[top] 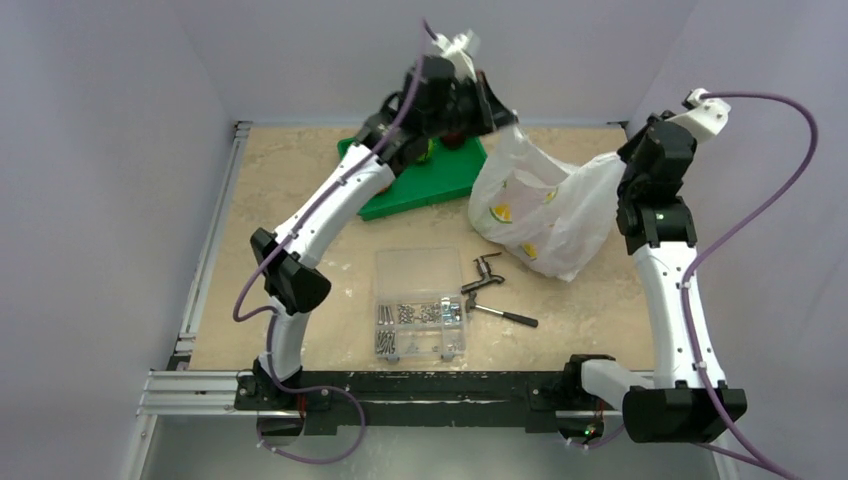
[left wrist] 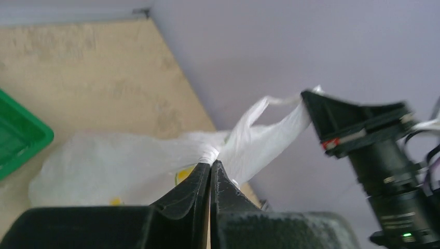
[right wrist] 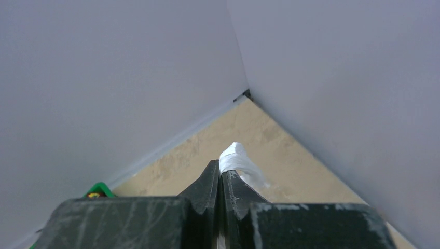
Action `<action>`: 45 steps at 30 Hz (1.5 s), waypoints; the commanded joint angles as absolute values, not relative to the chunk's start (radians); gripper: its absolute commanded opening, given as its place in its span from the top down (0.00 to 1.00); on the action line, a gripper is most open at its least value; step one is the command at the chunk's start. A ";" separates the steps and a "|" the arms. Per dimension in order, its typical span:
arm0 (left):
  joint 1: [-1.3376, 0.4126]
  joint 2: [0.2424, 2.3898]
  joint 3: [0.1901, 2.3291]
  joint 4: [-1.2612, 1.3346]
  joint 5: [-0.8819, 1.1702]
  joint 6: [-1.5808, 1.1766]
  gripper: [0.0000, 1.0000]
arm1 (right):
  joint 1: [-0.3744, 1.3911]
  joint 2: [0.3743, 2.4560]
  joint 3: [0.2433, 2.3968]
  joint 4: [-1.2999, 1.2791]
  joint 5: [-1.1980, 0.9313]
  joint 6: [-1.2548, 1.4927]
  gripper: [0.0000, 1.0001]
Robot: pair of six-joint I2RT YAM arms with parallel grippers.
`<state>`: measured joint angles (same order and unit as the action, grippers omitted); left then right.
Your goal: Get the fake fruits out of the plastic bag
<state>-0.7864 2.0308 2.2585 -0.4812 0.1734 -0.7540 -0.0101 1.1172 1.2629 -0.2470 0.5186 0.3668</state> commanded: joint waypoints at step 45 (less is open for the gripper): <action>-0.777 1.709 1.853 -0.506 0.326 -0.502 0.11 | -0.008 0.774 1.320 -0.778 -0.221 0.382 0.20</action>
